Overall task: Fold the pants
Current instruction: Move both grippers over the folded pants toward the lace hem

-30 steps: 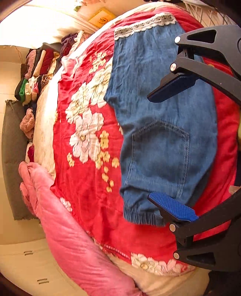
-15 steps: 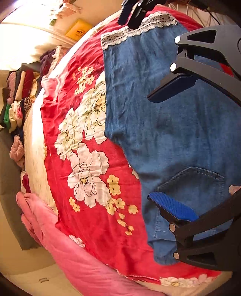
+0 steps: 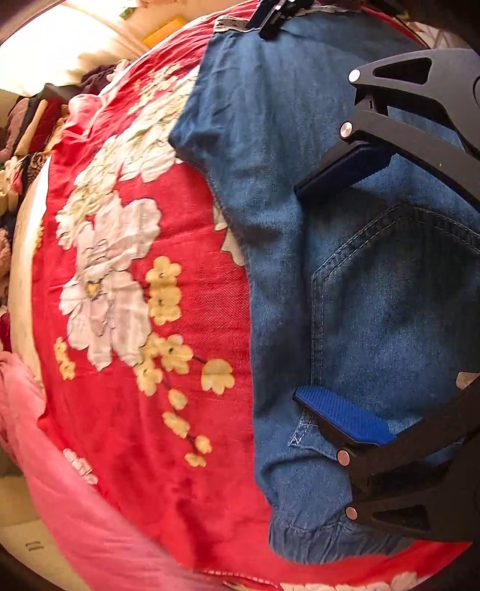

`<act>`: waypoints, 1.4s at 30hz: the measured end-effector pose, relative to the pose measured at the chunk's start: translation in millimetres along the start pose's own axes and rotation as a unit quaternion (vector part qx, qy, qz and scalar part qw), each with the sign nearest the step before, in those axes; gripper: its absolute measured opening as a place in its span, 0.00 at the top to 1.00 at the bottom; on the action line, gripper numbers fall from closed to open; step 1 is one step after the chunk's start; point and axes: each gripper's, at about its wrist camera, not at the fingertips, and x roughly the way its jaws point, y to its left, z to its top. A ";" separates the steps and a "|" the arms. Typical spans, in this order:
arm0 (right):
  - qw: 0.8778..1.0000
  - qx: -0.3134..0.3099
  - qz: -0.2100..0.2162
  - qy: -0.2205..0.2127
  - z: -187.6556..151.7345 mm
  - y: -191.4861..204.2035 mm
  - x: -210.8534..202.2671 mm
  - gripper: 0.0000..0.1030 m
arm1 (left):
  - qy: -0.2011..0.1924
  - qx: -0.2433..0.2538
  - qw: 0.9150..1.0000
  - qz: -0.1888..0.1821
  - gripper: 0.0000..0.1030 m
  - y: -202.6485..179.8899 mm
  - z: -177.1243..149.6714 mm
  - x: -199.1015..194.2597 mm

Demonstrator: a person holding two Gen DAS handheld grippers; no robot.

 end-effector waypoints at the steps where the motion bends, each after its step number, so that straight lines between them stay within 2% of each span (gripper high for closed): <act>1: 1.000 -0.005 0.000 -0.007 -0.2 3.8 -7.1 0.25 | -0.013 0.007 1.000 0.008 0.09 -2.8 -2.2 -6.1; 2: 1.000 -0.005 0.009 -0.018 -1.6 5.8 -15.7 0.25 | -0.026 0.012 1.000 0.012 0.09 -5.2 -6.2 -14.8; 4: 0.998 0.000 0.034 -0.044 -8.7 6.9 -38.0 0.25 | -0.044 0.004 0.999 -0.006 0.09 -6.0 -13.0 -31.4; 6: 0.998 0.003 0.039 -0.058 -19.1 6.4 -57.7 0.25 | -0.070 -0.004 0.997 -0.031 0.09 -8.1 -19.5 -54.3; 9: 0.996 0.016 0.047 -0.079 -33.9 0.5 -86.4 0.25 | -0.094 0.005 0.995 -0.032 0.09 -18.3 -24.4 -79.6; 11: 0.994 0.024 0.053 -0.093 -42.2 -4.8 -101.8 0.04 | -0.105 0.016 0.994 -0.029 0.09 -27.3 -25.2 -93.9; 23: 0.986 0.046 0.037 -0.154 -67.7 -30.9 -168.8 0.04 | -0.139 0.052 0.989 -0.020 0.09 -66.6 -30.2 -148.0; 28: 0.983 0.048 0.028 -0.174 -73.3 -40.1 -189.2 0.04 | -0.153 0.067 0.986 -0.026 0.09 -84.1 -30.0 -160.7; 33: 0.981 0.044 0.014 -0.191 -78.5 -43.5 -205.8 0.04 | -0.148 0.078 0.985 -0.037 0.09 -101.8 -26.5 -161.0; 38: 0.980 0.048 0.003 -0.193 -86.0 -49.5 -211.4 0.04 | -0.145 0.090 0.984 -0.051 0.09 -121.2 -11.5 -155.8; 42: 0.982 0.069 0.003 -0.178 -94.5 -55.3 -200.5 0.04 | -0.139 0.104 0.983 -0.065 0.09 -139.0 5.9 -144.8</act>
